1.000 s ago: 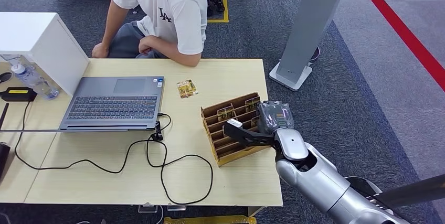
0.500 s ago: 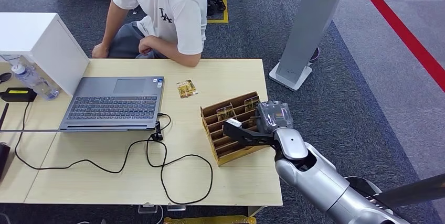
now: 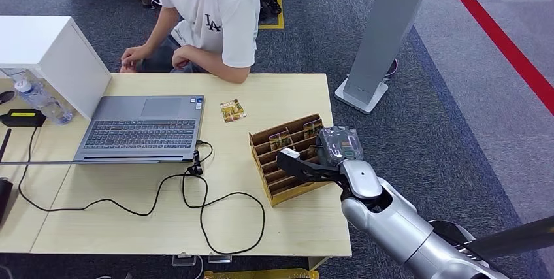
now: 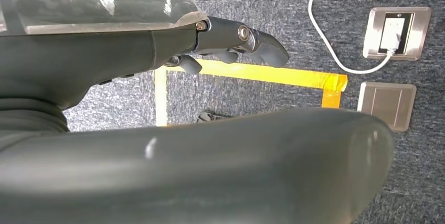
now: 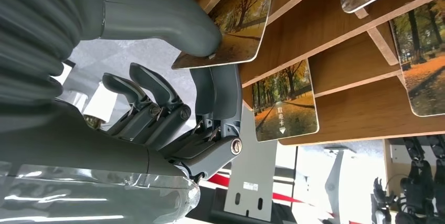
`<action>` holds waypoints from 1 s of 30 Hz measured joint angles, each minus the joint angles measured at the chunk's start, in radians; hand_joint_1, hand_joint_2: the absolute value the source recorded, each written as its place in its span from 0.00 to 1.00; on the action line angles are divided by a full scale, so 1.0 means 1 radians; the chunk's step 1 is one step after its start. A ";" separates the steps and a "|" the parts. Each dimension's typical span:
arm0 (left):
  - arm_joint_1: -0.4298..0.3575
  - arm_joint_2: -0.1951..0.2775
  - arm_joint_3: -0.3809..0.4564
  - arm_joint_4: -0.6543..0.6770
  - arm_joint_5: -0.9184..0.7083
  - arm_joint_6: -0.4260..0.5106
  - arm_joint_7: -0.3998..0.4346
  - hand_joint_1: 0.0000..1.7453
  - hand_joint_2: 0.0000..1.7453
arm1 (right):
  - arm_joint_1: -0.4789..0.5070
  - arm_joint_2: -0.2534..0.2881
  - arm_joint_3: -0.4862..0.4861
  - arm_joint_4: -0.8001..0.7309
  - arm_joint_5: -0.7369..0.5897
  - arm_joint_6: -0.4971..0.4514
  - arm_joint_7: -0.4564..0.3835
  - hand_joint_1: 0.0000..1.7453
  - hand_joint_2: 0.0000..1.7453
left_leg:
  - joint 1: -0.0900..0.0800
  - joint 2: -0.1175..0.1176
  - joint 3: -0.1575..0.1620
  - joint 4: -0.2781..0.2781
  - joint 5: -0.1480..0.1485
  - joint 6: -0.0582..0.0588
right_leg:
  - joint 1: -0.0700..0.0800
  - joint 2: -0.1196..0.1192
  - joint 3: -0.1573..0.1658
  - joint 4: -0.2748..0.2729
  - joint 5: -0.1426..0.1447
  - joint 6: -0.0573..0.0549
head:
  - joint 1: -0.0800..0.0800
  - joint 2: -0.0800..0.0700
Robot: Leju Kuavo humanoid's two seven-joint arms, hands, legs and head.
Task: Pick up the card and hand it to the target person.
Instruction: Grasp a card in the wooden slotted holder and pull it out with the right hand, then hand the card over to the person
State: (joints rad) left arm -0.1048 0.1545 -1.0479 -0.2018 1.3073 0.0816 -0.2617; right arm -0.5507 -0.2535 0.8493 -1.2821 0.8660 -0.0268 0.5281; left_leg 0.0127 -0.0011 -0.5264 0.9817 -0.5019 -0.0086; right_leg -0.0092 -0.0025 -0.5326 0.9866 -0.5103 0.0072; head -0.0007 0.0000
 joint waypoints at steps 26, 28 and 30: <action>0.007 0.002 -0.003 0.000 0.005 0.005 -0.007 0.00 1.00 | 0.000 -0.040 -0.034 -0.193 0.057 -0.079 0.069 1.00 1.00 | 0.000 0.000 0.000 0.000 0.000 0.000 | 0.000 0.000 -0.001 0.000 0.000 0.000 | 0.000 0.000; 0.007 0.002 -0.003 0.000 0.007 0.005 -0.007 0.00 1.00 | -0.004 -0.047 -0.044 -0.231 0.063 -0.086 0.074 1.00 1.00 | 0.000 0.000 0.000 0.000 0.000 0.000 | 0.000 0.000 -0.001 0.000 0.000 0.000 | 0.000 0.000; 0.007 0.002 -0.003 0.000 0.009 0.005 -0.007 0.00 1.00 | -0.004 -0.055 -0.049 -0.269 0.065 -0.088 0.076 1.00 1.00 | 0.000 0.000 -0.001 0.000 0.000 0.000 | 0.000 0.000 -0.001 0.000 0.000 0.000 | 0.000 0.000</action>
State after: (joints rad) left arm -0.0973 0.1564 -1.0510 -0.2018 1.3164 0.0870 -0.2689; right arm -0.5547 -0.3088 0.8000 -1.5511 0.9306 -0.1152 0.6043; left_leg 0.0126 -0.0012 -0.5269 0.9819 -0.5018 -0.0087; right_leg -0.0092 -0.0028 -0.5333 0.9867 -0.5102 0.0071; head -0.0010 0.0000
